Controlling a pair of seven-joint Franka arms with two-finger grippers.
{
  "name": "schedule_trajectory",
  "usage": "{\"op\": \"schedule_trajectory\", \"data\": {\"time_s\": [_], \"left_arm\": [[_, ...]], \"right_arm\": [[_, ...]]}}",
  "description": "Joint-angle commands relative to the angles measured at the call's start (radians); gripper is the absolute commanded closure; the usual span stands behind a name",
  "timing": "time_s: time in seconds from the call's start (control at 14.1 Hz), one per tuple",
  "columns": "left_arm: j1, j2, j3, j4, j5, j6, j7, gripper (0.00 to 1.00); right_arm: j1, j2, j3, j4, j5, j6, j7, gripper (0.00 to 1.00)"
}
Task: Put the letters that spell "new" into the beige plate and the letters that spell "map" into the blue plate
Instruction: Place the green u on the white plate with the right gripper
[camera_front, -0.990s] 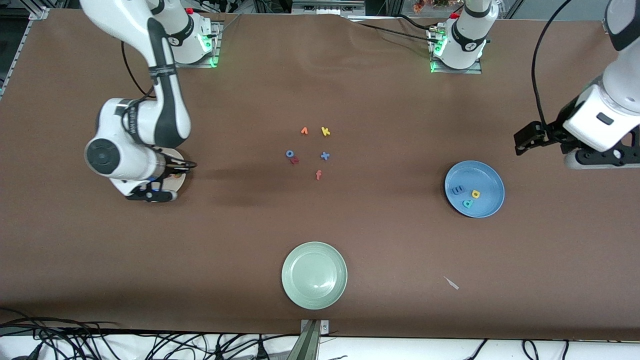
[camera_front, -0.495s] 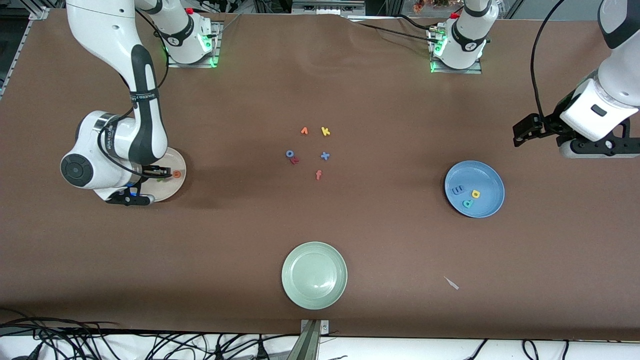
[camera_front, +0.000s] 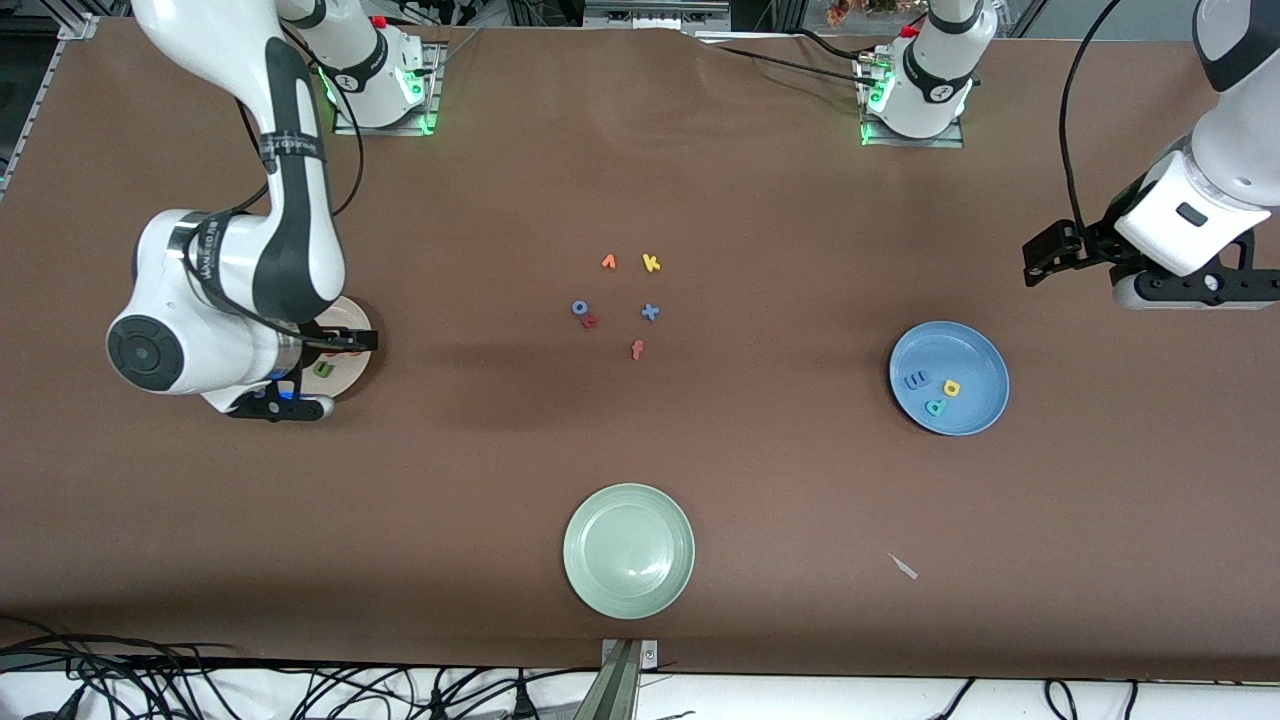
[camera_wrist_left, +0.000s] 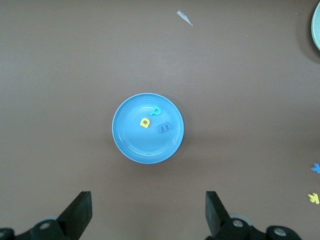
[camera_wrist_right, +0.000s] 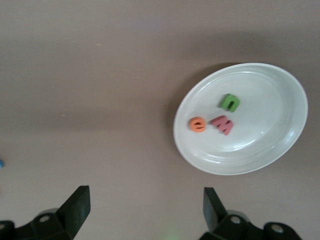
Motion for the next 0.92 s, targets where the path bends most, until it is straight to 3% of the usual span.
{"op": "schedule_trajectory", "data": {"time_s": [0.0,0.42,0.49,0.57,0.78,0.85], "left_arm": [[-0.008,-0.021,0.007,-0.008,-0.025,-0.009,0.024,0.0],[-0.005,-0.021,0.008,-0.008,-0.019,-0.023,0.025,0.0],[-0.003,-0.021,0.008,-0.008,-0.019,-0.024,0.025,0.0],[-0.003,-0.021,0.008,-0.008,-0.019,-0.026,0.025,0.0],[-0.003,-0.021,0.008,-0.008,-0.019,-0.024,0.025,0.0],[-0.003,-0.021,0.01,-0.008,-0.019,-0.026,0.025,0.0]], "right_arm": [[0.025,0.003,-0.003,0.013,0.007,-0.022,0.046,0.0],[0.034,-0.005,-0.003,0.07,0.003,-0.041,0.058,0.0],[0.013,-0.041,0.011,0.07,-0.001,-0.042,0.052,0.0],[-0.049,-0.078,0.084,0.07,-0.034,-0.035,0.045,0.0],[-0.385,-0.233,0.508,0.068,-0.259,-0.03,0.045,0.0],[-0.453,-0.27,0.58,0.068,-0.295,-0.033,0.042,0.0]]}}
